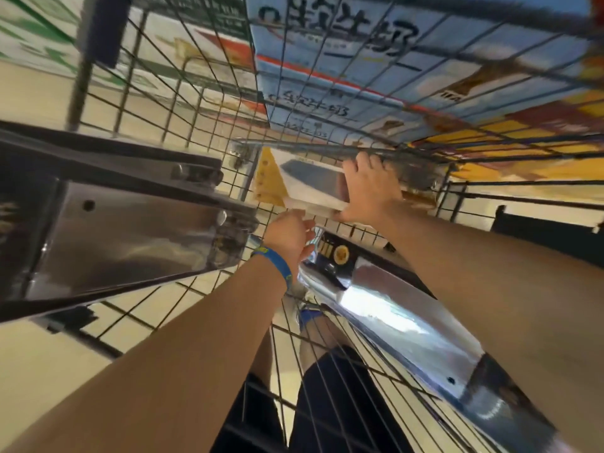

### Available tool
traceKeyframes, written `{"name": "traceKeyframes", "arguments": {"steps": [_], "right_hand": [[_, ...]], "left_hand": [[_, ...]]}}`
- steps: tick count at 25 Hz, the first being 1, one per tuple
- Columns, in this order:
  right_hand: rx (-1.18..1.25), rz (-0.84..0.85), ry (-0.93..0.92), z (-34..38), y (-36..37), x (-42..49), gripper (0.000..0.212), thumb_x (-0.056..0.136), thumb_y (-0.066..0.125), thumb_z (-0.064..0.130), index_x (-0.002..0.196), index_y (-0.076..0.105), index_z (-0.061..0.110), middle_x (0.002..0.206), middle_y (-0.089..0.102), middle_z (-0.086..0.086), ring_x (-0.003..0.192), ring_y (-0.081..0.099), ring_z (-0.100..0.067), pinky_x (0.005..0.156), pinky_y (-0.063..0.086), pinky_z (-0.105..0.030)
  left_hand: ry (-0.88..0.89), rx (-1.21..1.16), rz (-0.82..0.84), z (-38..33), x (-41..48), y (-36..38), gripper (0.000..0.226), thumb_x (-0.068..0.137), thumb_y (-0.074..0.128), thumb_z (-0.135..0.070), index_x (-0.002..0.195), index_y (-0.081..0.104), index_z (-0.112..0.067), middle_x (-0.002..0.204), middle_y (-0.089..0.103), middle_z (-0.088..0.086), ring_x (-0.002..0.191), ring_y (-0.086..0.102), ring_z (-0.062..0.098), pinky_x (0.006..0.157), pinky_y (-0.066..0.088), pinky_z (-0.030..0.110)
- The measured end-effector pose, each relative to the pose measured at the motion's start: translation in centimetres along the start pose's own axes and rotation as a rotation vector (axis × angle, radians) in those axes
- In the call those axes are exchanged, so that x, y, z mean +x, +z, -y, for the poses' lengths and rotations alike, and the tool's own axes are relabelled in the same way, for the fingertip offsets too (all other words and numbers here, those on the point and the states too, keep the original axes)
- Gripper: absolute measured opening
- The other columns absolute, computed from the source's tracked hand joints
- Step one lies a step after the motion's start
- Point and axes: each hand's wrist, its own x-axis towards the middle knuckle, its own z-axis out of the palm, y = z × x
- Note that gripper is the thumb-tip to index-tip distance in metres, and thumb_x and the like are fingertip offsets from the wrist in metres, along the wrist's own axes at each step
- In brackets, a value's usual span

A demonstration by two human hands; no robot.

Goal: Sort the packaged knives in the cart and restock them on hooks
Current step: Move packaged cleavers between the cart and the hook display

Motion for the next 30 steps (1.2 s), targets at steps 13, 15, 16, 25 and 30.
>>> {"name": "traceKeyframes", "arguments": {"steps": [13, 15, 16, 25, 30], "right_hand": [[0.047, 0.068, 0.025, 2.6, 0.7, -1.1, 0.116, 0.057, 0.094, 0.048, 0.145, 0.028, 0.012, 0.129, 0.048, -0.017, 0.109, 0.057, -0.036, 0.082, 0.052, -0.046], [0.087, 0.07, 0.049, 2.5, 0.1, -1.1, 0.114, 0.054, 0.096, 0.047, 0.141, 0.031, 0.013, 0.128, 0.047, -0.017, 0.107, 0.058, -0.035, 0.082, 0.052, -0.046], [0.111, 0.055, 0.065, 2.4, -0.3, -1.0, 0.112, 0.052, 0.097, 0.046, 0.138, 0.033, 0.014, 0.127, 0.047, -0.016, 0.105, 0.059, -0.035, 0.08, 0.053, -0.046], [0.366, -0.211, 0.101, -0.3, -7.0, -5.6, 0.105, 0.052, 0.093, 0.047, 0.136, 0.04, 0.013, 0.131, 0.052, -0.011, 0.113, 0.057, -0.033, 0.087, 0.053, -0.046], [0.68, -0.382, 0.02, -0.3, -14.1, -11.9, 0.111, 0.052, 0.092, 0.044, 0.142, 0.038, 0.009, 0.133, 0.049, -0.012, 0.118, 0.056, -0.034, 0.09, 0.053, -0.047]], "left_hand": [[0.074, 0.165, 0.032, 0.8, 0.3, -0.5, 0.014, 0.101, 0.042, -0.012, 0.099, 0.056, -0.013, 0.095, 0.059, 0.003, 0.068, 0.052, 0.012, 0.06, 0.043, 0.026], [0.081, 0.15, 0.026, 0.7, 0.0, -0.5, 0.021, 0.101, 0.039, -0.009, 0.087, 0.054, -0.015, 0.086, 0.058, 0.003, 0.064, 0.048, 0.014, 0.057, 0.04, 0.026], [0.079, 0.115, 0.004, 0.5, -0.1, -0.6, 0.02, 0.1, 0.04, -0.01, 0.087, 0.054, -0.015, 0.084, 0.059, 0.004, 0.062, 0.048, 0.014, 0.056, 0.04, 0.026], [0.303, 0.209, 0.052, -0.2, -6.7, -2.4, 0.02, 0.099, 0.049, -0.012, 0.118, 0.057, -0.011, 0.112, 0.062, 0.012, 0.1, 0.062, 0.023, 0.079, 0.053, 0.035], [0.737, 0.337, 0.246, -0.8, -14.2, -2.0, 0.039, 0.096, 0.052, 0.0, 0.126, 0.053, -0.025, 0.123, 0.061, -0.004, 0.101, 0.059, 0.003, 0.088, 0.051, 0.031]]}}
